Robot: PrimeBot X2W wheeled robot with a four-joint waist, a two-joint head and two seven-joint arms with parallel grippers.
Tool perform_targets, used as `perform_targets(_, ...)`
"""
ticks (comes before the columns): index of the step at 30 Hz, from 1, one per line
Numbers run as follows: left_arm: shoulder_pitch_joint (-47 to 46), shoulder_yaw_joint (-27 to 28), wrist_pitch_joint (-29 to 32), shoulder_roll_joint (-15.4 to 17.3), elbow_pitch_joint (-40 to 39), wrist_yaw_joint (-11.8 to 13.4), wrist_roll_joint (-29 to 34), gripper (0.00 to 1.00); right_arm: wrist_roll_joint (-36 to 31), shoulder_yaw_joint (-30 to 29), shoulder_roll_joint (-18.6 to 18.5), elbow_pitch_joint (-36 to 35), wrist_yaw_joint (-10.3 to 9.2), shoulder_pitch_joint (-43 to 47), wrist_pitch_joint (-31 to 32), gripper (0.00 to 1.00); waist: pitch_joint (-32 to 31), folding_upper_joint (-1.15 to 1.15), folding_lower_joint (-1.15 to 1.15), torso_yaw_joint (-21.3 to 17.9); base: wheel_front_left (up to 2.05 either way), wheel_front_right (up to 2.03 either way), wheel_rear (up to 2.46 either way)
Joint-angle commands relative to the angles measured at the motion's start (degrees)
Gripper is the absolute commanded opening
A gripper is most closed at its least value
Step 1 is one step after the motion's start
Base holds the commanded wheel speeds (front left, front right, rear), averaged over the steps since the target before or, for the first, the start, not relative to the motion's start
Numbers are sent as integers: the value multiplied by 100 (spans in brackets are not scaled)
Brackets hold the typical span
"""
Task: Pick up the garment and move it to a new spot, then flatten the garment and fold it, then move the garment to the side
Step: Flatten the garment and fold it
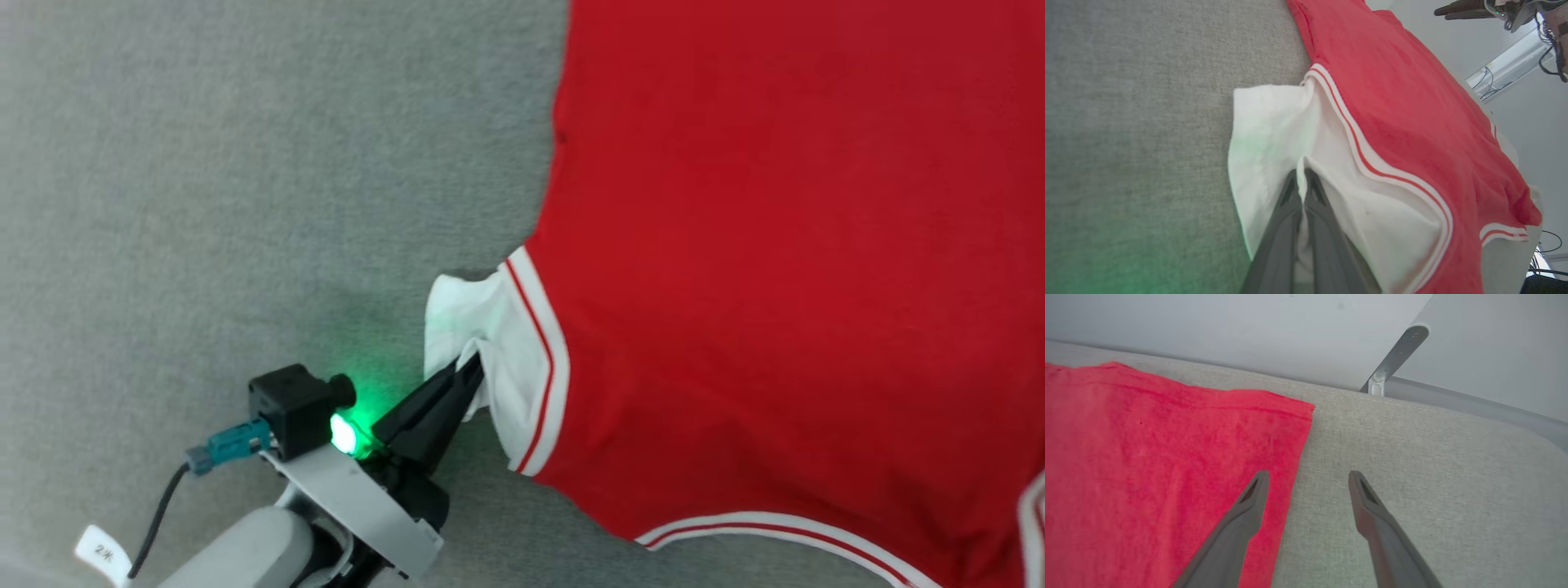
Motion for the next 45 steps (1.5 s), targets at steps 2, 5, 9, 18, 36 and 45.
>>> perform_targets(2, -81, -18, 16, -50, 211, -38, 16, 0, -237, -70, 105, 530, -6, -420, -17, 100, 561, 0, 0, 560, 0, 0, 0)
perform_targets(5, -111, -3, -10, -44, 288, -70, 25, 0, -551, 13, 92, 1034, -6, -716, 59, 100, 660, 0, 0, 627, 0, 0, 0)
perform_targets(9, -124, 5, -26, -33, 306, -75, 44, 0, -885, -78, 104, 1566, -6, -950, 46, 100, 782, 0, 0, 666, 0, 0, 0)
perform_targets(18, -194, 16, -40, -15, 324, -80, 65, 0, -1000, -292, 432, 2342, -1, -948, -19, 0, 755, 0, 0, 544, 0, 0, 0)
perform_targets(36, 96, 444, -366, -178, 402, -79, -12, 0, 689, 781, -95, 1533, -6, 613, -892, 0, -961, 0, 0, -307, 0, 0, 0)
perform_targets(45, 658, 585, -319, 120, 329, 90, -183, 0, 2093, 1068, -967, -480, -6, 3044, -798, 0, -1831, 0, 0, -980, 0, 0, 0)
